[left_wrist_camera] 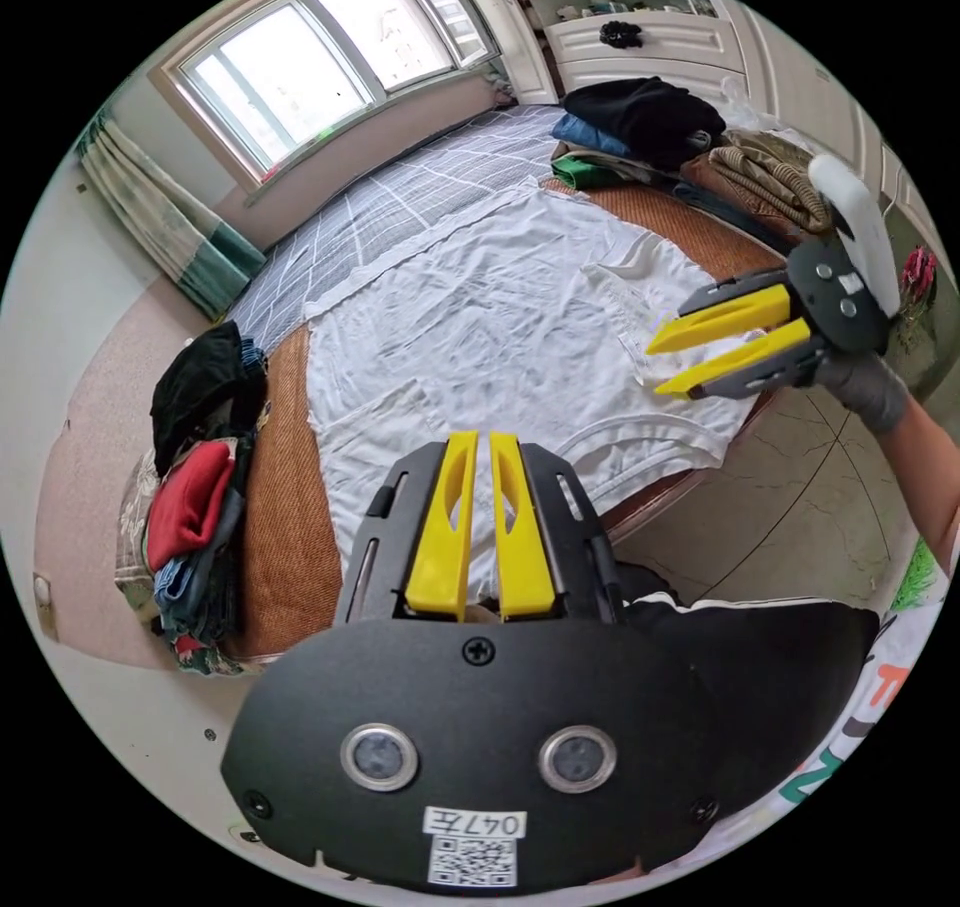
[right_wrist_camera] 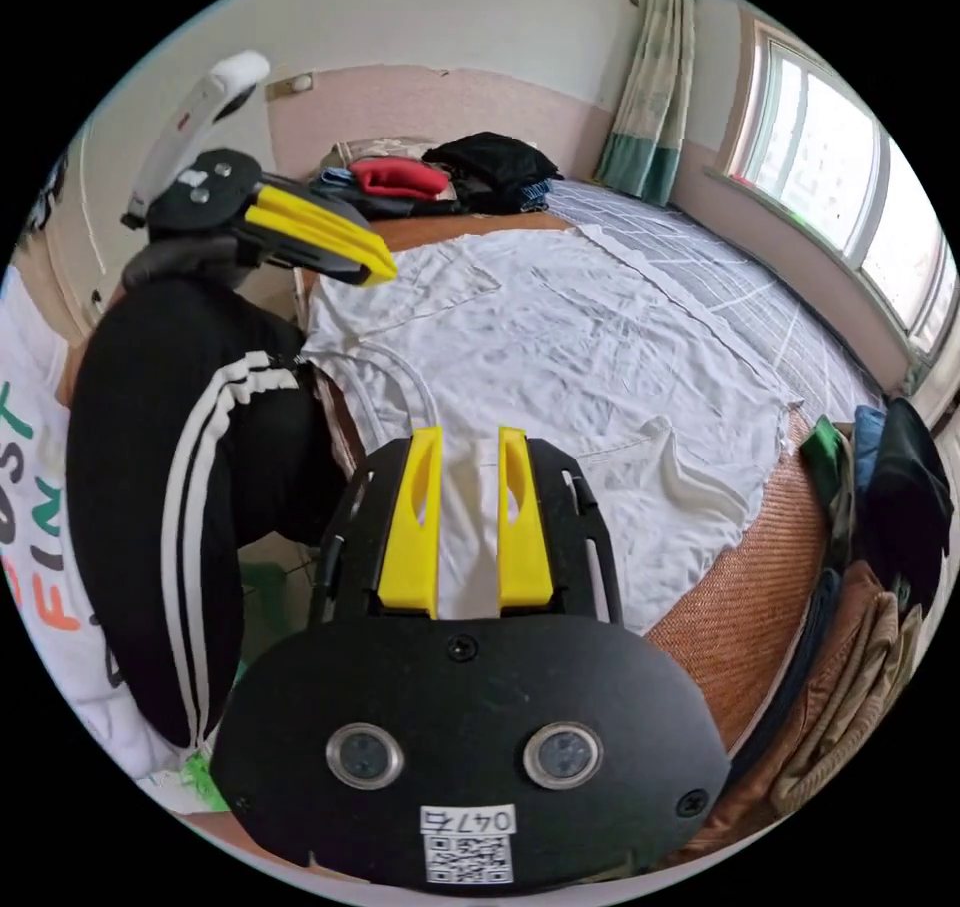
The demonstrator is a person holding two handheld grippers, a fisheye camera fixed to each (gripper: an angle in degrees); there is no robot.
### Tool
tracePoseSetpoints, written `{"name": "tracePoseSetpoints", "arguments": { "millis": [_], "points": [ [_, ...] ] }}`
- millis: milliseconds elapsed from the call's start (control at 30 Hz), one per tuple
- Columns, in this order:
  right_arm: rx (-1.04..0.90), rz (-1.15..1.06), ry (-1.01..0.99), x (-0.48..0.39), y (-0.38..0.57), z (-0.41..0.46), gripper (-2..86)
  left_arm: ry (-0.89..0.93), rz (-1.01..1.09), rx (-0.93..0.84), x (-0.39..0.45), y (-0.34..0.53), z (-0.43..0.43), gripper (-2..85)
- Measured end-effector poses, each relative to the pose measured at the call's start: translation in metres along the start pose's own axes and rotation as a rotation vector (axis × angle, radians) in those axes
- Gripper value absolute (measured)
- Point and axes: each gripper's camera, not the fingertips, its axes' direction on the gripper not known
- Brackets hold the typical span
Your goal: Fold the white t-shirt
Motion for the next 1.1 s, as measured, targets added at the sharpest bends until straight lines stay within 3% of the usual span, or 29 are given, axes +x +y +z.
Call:
{"name": "tracePoseSetpoints", "arguments": {
  "millis": [133,267,367,433,633,800,933,1100],
  "points": [
    [-0.051,0.020,0.144,-0.017,0.011,0.010,1.3,-0.001,-0.009,-0.002,-0.012,0.002,-0.003,0.2],
    [0.095,0.097,0.177,-0.017,0.030,-0.019,-0.5,-0.005,-0.012,0.001,-0.024,0.008,-0.004,0.3],
    [0.320,0.178,0.033,-0.006,0.060,-0.051,-0.6,-0.007,-0.009,0.001,-0.032,0.013,-0.003,0.3],
    [0.347,0.225,-0.066,0.006,0.077,-0.052,-0.4,-0.006,-0.005,-0.002,-0.036,0.016,-0.001,0.3],
    [0.138,0.272,-0.226,0.026,0.102,-0.030,6.1,-0.011,-0.002,-0.004,-0.055,0.037,0.005,0.2],
    [0.205,0.307,-0.032,0.029,0.132,-0.077,3.6,-0.011,-0.015,-0.008,-0.076,0.063,0.015,0.3],
    [0.161,0.598,0.135,0.049,0.179,-0.101,2.7,-0.033,-0.068,0.029,-0.099,0.091,0.017,0.4],
    [0.140,0.541,0.222,0.021,0.199,-0.110,3.0,0.005,-0.283,0.164,-0.167,0.156,0.009,0.6]
  ]
}}
